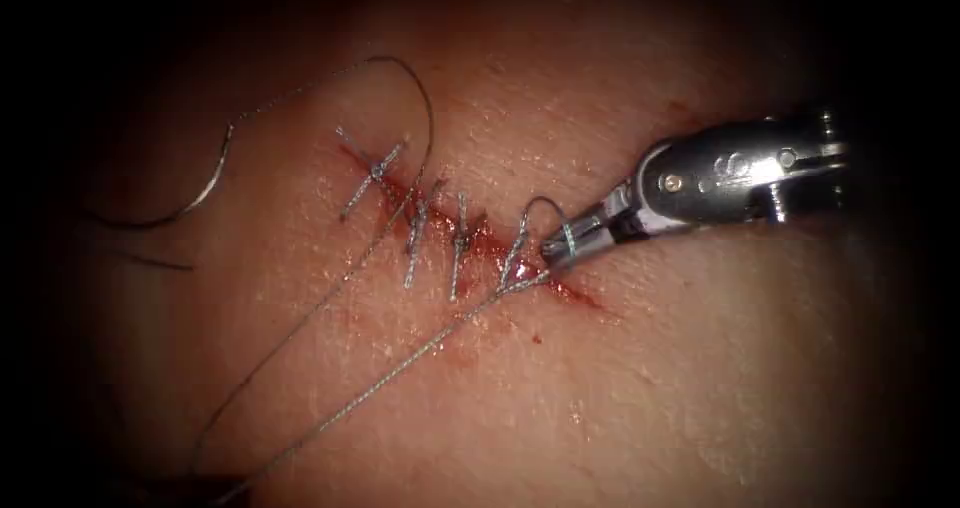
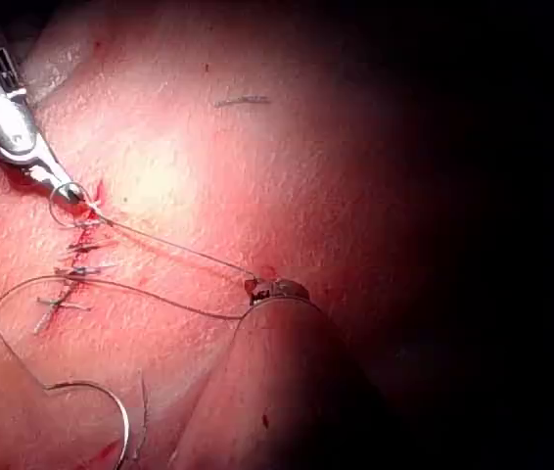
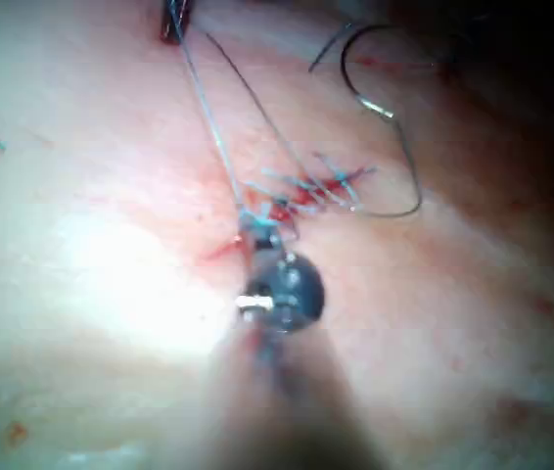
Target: Wound Closure
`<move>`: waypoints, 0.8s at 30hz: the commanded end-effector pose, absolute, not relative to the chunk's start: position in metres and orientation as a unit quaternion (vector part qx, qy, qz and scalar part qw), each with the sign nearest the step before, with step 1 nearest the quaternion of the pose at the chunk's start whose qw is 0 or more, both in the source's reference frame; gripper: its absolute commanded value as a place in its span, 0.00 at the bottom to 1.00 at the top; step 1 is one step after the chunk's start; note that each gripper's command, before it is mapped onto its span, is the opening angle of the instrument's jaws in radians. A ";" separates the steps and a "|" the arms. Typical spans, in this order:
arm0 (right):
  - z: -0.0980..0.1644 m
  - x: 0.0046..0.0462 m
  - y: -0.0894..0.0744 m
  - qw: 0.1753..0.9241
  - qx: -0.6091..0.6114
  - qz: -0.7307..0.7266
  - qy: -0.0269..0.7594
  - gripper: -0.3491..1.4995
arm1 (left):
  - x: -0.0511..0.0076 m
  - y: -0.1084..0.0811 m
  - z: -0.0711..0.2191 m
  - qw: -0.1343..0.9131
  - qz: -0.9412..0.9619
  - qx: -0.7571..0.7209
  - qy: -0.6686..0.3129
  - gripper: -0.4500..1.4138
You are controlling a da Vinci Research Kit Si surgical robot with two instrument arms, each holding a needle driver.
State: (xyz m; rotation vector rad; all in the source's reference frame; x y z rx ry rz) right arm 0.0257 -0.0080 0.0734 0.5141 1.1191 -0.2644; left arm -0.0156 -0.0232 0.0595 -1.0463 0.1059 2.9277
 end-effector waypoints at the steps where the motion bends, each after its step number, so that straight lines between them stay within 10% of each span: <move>1: 0.074 0.0262 -0.008 0.808 0.241 -0.124 0.523 0.00 | -0.0152 -0.024 0.060 0.017 0.941 -0.335 0.033 0.00; 24: 0.076 0.0249 -0.005 0.836 0.215 -0.090 0.498 0.00 | -0.0066 -0.033 0.058 0.030 0.950 -0.307 0.036 0.00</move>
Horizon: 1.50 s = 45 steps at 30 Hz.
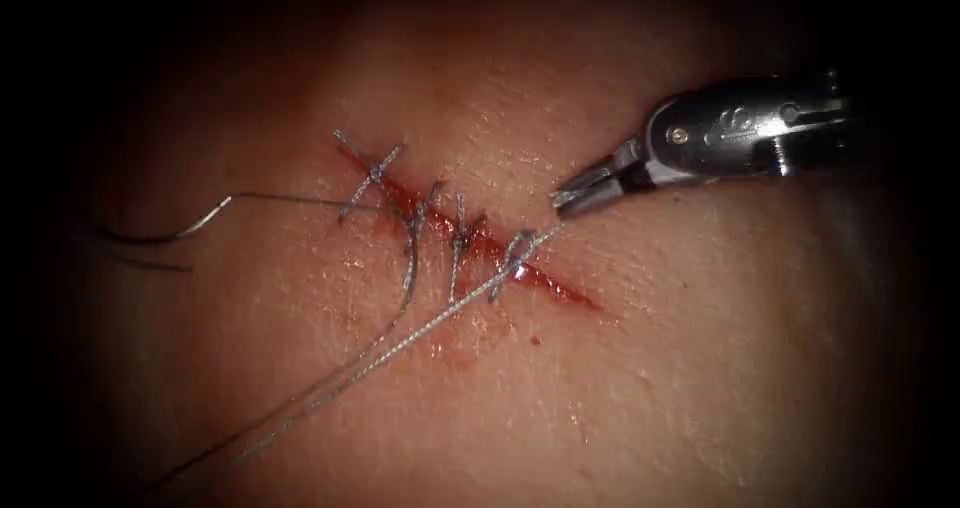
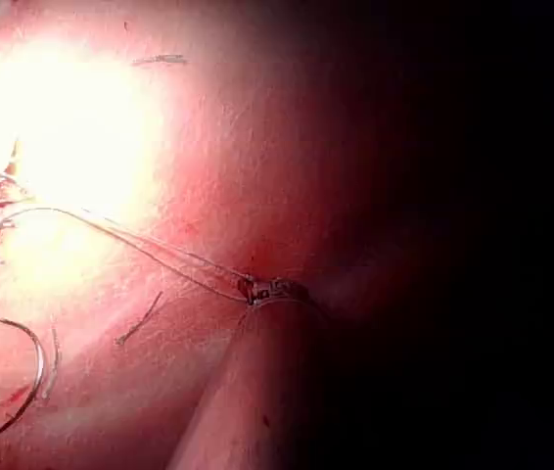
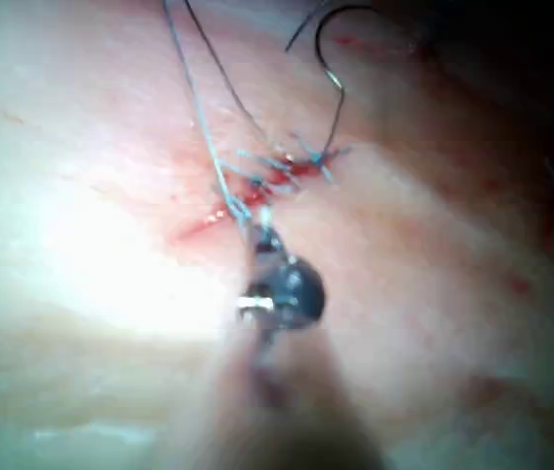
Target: Wound Closure
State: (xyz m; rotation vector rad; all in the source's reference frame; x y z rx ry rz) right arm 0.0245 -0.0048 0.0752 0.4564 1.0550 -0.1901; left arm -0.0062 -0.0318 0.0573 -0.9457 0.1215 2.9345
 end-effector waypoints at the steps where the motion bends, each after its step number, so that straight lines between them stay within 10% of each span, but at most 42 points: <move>1: 0.076 0.0248 -0.005 0.837 0.213 -0.087 0.496 0.00 | -0.0064 -0.033 0.058 0.030 0.951 -0.306 0.036 0.00; 45: 0.078 0.0243 -0.007 0.861 0.152 -0.080 0.479 0.00 | -0.0036 -0.039 0.054 0.055 0.946 -0.316 0.047 0.00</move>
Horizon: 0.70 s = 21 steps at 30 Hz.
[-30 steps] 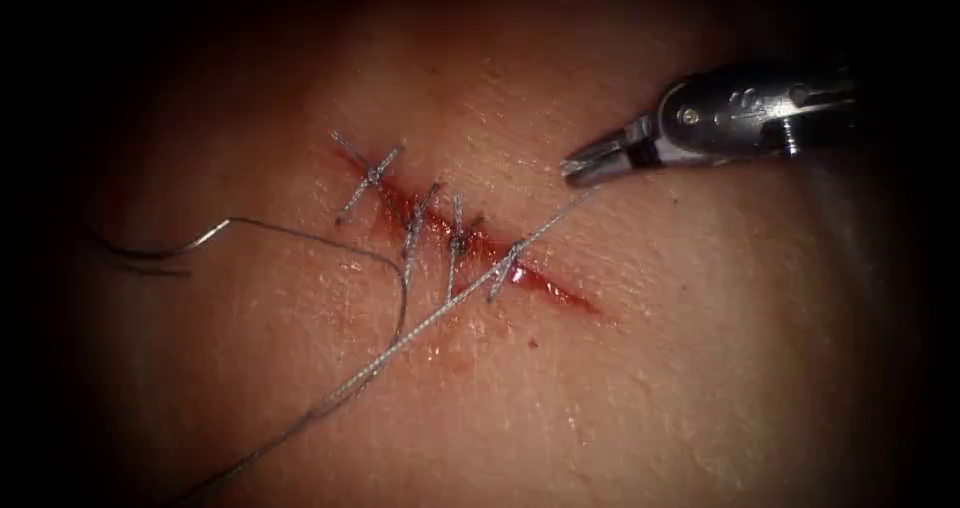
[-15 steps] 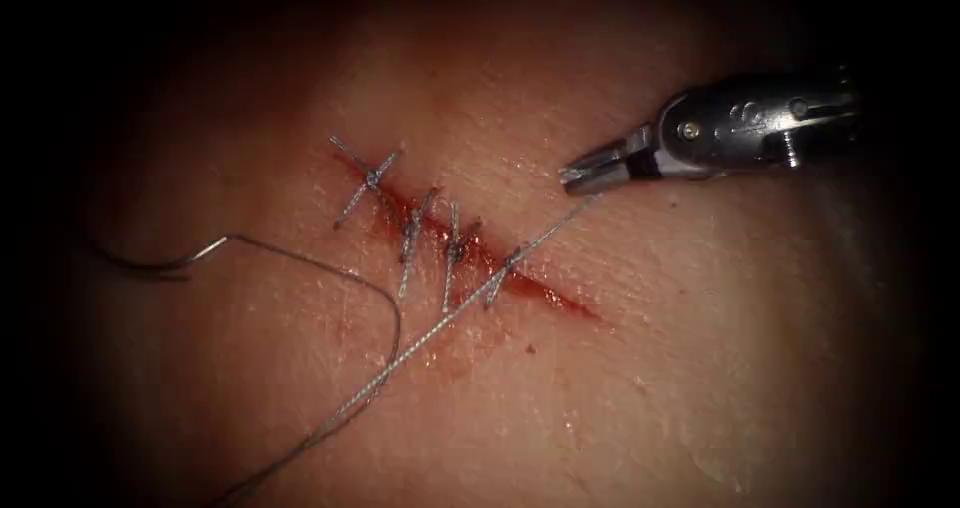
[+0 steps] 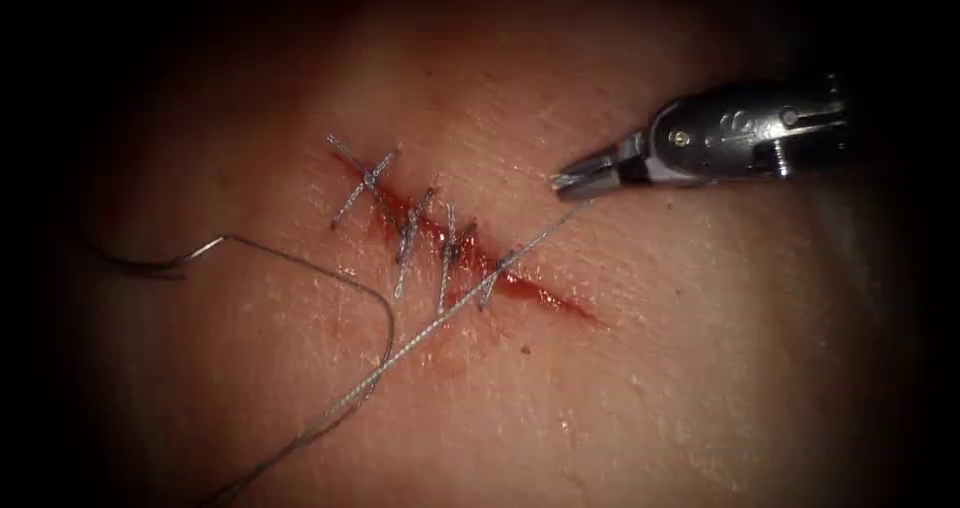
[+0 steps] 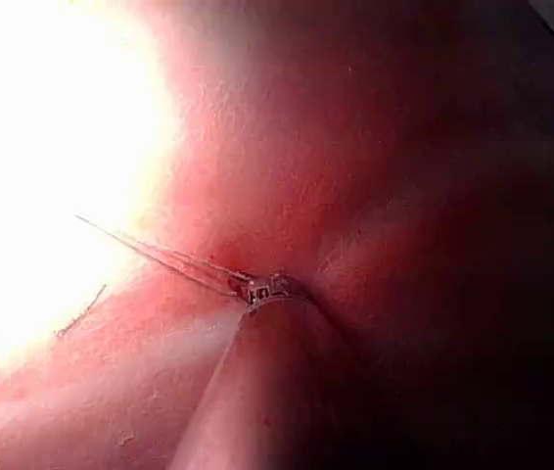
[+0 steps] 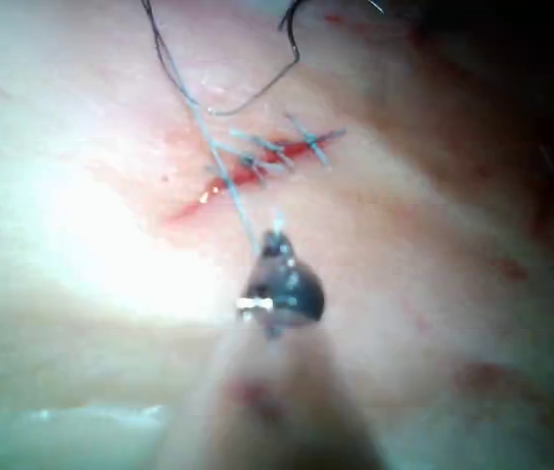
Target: Wound Closure
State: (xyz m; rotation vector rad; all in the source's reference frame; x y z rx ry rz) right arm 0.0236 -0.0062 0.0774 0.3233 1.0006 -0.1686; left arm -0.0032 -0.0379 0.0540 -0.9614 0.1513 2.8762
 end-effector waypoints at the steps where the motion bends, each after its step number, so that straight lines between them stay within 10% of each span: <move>1: 0.078 0.0243 -0.008 0.869 0.142 -0.048 0.471 0.36 | -0.0046 -0.037 0.053 0.054 0.944 -0.322 0.053 0.00; 2: 0.077 0.0239 -0.008 0.871 0.126 -0.018 0.475 0.61 | -0.0059 -0.036 0.051 0.051 0.941 -0.329 0.062 0.00; 6: 0.076 0.0216 -0.007 0.872 0.096 0.040 0.477 0.80 | -0.0082 -0.032 0.048 0.046 0.936 -0.340 0.079 0.00; 21: 0.067 0.0136 -0.007 0.836 0.031 0.237 0.493 0.87 | -0.0167 -0.020 0.044 0.046 0.917 -0.377 0.117 0.00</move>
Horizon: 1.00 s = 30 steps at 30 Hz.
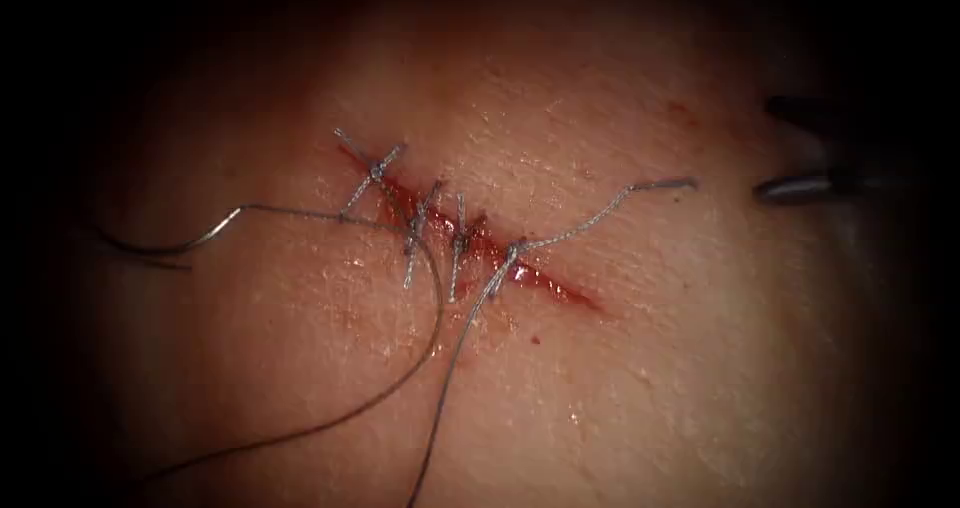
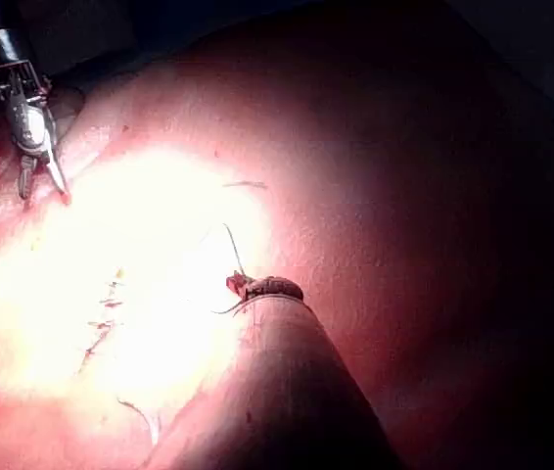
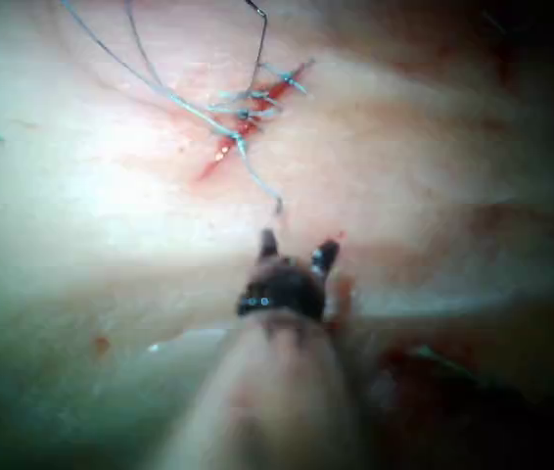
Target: Wound Closure
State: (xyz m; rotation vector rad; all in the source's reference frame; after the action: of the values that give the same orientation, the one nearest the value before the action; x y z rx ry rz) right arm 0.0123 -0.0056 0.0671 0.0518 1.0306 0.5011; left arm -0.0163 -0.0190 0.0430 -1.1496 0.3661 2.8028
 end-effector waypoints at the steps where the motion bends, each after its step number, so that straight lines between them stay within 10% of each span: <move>1: 0.067 0.0136 -0.007 0.836 0.031 0.237 0.493 0.87 | -0.0167 -0.020 0.044 0.046 0.917 -0.377 0.117 0.00; 7: 0.064 0.0183 -0.010 0.810 0.049 0.233 0.535 0.71 | -0.0179 -0.016 0.042 0.052 0.910 -0.391 0.126 0.00; 12: 0.063 0.0228 -0.012 0.803 0.031 0.195 0.562 0.00 | -0.0193 -0.012 0.041 0.064 0.902 -0.404 0.134 0.00; 30: 0.067 0.0325 -0.016 0.790 0.026 0.150 0.594 0.00 | -0.0268 -0.001 0.047 0.065 0.896 -0.421 0.127 0.00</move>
State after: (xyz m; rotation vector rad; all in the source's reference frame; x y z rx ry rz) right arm 0.0318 -0.0149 0.0667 0.0502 1.2753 0.3265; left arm -0.0263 -0.0004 0.0465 -1.2684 0.3844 2.7041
